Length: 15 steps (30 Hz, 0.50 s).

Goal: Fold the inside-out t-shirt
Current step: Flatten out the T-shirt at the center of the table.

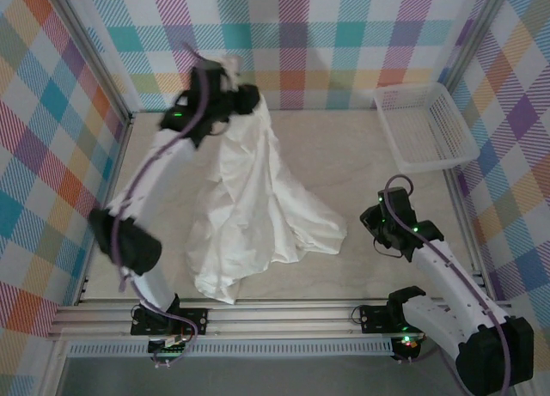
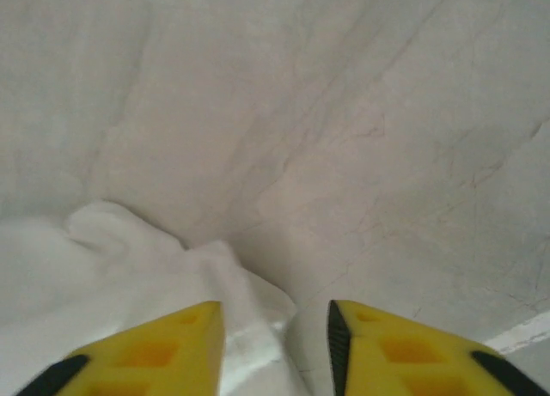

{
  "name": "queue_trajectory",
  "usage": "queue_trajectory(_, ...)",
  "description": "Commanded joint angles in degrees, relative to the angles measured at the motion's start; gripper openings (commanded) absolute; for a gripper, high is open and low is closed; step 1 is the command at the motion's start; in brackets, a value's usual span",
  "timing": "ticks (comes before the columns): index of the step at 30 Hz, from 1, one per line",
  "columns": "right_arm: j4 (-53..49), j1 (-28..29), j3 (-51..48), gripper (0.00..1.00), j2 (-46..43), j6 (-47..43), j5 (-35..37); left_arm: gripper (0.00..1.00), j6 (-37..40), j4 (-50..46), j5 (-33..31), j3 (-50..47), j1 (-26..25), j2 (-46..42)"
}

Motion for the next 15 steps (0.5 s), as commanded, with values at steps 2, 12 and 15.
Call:
queue_trajectory(2,4.9,0.1,11.9,0.5,1.8,-13.8,-0.8,0.56,1.9,1.9,-2.0,2.2,-2.6,0.6)
queue_trajectory(12,4.6,11.2,42.8,0.52,39.3,-48.1,-20.6,0.63,-3.4,-11.5,-22.8,-18.5,2.3,-20.1)
queue_trajectory(15,3.7,13.5,53.0,0.53,51.9,-52.4,-17.8,0.61,-12.0,-14.8,-19.7,-33.0,7.6,-30.0)
